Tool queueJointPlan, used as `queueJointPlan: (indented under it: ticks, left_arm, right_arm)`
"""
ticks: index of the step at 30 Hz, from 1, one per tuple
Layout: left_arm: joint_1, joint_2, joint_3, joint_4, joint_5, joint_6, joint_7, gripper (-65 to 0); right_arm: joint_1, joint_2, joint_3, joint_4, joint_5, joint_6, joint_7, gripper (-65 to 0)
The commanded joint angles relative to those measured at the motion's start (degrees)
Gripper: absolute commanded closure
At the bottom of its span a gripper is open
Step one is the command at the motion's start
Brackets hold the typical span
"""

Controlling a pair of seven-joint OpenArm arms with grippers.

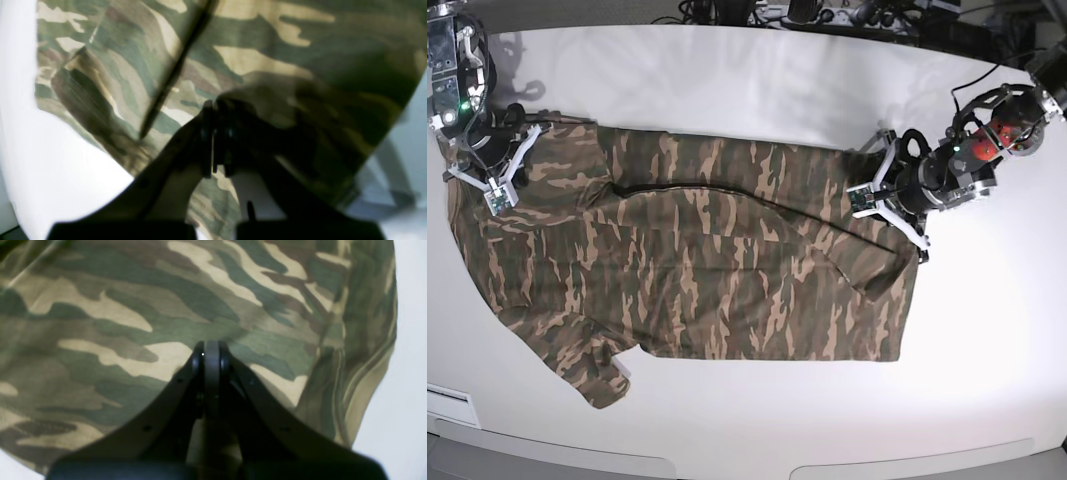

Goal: Fold the T-shirt properly
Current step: 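Lay the folded edge down and release it from both grippers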

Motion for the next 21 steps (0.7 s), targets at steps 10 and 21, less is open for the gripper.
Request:
queueJointPlan:
  ticks: [10, 21]
  left_arm:
    - [3.15, -5.53, 0.79, 6.19, -10.03, -5.51, 8.44, 0.0]
    - [9.46, -11.85, 0.79, 14.40, -7.65, -5.49, 8.39, 0.0]
  right_arm:
    - [-5.75, 1.11, 0.81, 2.86, -4.24, 1.84, -2.21, 0.0]
    - [-14.43, 2.99, 5.92, 3.89, 0.70, 1.31, -2.62, 0.0]
